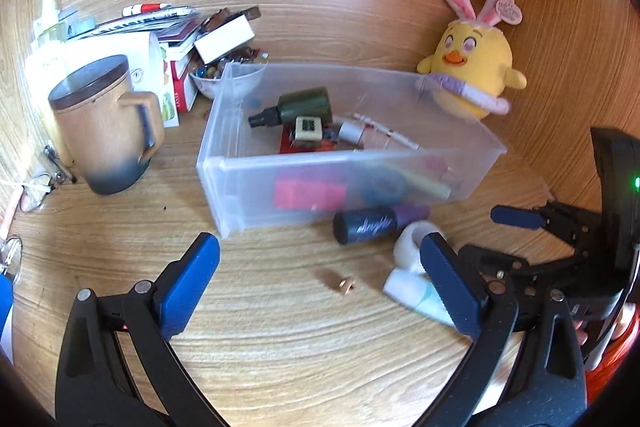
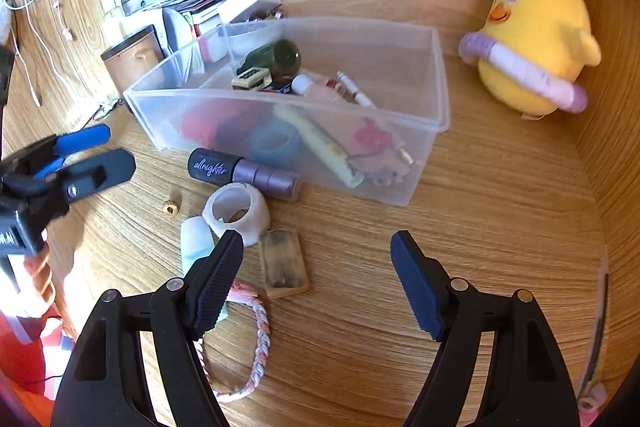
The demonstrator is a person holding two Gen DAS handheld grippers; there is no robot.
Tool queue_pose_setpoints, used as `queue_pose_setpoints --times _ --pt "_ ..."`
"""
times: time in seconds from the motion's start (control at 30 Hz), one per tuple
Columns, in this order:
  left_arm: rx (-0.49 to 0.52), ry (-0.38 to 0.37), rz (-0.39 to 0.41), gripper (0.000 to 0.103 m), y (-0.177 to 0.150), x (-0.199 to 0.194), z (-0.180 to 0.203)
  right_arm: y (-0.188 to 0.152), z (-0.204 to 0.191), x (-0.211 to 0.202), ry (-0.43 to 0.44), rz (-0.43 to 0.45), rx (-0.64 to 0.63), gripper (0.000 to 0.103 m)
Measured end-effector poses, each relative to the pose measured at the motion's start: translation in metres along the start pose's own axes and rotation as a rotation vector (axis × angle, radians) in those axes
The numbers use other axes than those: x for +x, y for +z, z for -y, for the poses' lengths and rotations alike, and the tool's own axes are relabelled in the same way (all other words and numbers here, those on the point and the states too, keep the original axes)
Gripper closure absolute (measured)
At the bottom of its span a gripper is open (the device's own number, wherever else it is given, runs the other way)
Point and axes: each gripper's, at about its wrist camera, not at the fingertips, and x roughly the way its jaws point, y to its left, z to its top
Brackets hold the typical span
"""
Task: Organize objects
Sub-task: 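Withdraw both open tools from the clear box, then grasp the small brown bead with the left tool while the right tool grasps the brown translucent block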
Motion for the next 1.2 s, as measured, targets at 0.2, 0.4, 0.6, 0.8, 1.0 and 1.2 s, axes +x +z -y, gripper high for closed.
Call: queue_pose_setpoints --times 0.2,0.4,0.6,0.8,1.0,1.2 --pt "0.024 -0.025 -0.062 0.028 -0.013 0.005 -0.001 -0.001 -0.008 0.01 0.033 -0.042 -0.024 0.047" --pt "0.033 -0.029 -0.103 0.045 -0.02 0.012 0.001 -0.001 -0.015 0.016 0.047 -0.061 -0.051 0.059" --pt "0.027 -0.051 -0.161 0.059 -0.019 0.022 0.001 0.0 -0.016 0.018 0.038 -0.064 -0.068 0.069" --pt "0.064 -0.061 -0.218 0.069 -0.019 0.033 0.011 0.001 -0.014 0.018 0.041 -0.071 -0.078 0.076" --pt "0.082 -0.035 -0.221 0.09 -0.015 0.04 0.016 0.001 -0.005 0.018 0.058 -0.069 -0.058 0.081" --pt "0.059 -0.043 -0.198 0.089 -0.015 0.039 0.012 -0.002 0.011 0.007 0.046 -0.015 0.015 0.081"
